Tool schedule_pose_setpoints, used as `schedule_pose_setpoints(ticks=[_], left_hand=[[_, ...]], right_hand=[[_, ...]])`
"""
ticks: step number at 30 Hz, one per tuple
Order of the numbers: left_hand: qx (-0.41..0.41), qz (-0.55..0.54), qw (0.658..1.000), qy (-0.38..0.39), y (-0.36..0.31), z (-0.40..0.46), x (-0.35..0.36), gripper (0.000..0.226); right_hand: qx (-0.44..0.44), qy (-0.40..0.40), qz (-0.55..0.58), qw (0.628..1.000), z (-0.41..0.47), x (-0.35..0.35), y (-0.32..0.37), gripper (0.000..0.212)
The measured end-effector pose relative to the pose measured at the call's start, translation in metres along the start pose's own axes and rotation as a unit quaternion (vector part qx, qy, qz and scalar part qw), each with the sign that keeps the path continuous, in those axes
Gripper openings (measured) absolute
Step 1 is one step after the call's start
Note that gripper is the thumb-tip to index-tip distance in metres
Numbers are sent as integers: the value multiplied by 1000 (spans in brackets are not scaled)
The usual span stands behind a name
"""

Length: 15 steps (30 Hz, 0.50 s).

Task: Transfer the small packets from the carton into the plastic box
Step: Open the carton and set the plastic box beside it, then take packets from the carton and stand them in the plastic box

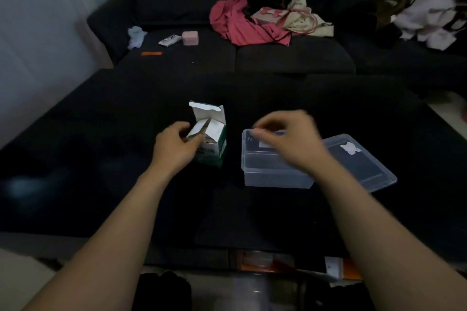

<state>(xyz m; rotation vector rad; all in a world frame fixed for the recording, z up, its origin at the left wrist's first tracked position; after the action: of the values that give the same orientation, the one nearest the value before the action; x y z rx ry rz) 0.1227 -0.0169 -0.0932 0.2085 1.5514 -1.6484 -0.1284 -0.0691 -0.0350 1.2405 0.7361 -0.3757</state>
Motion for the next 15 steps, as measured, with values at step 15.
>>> schedule_pose_setpoints(ticks=[15], left_hand=[[24, -2, 999, 30, 0, -6, 8, 29]], right_hand=[[27, -77, 31, 996, 39, 61, 4, 10]])
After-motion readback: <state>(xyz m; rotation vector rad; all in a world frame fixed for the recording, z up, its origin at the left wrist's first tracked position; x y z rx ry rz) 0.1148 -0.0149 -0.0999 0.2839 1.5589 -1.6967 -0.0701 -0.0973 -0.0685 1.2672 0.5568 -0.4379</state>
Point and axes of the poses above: each hand's wrist, its own z-axis towards the middle knuckle, its own x-axis out of the palm, y = z × x, the point moved 9 cm from there along z, towards the middle knuckle, and after that the axes turned 9 degrees about x, right-handed, at the moved point
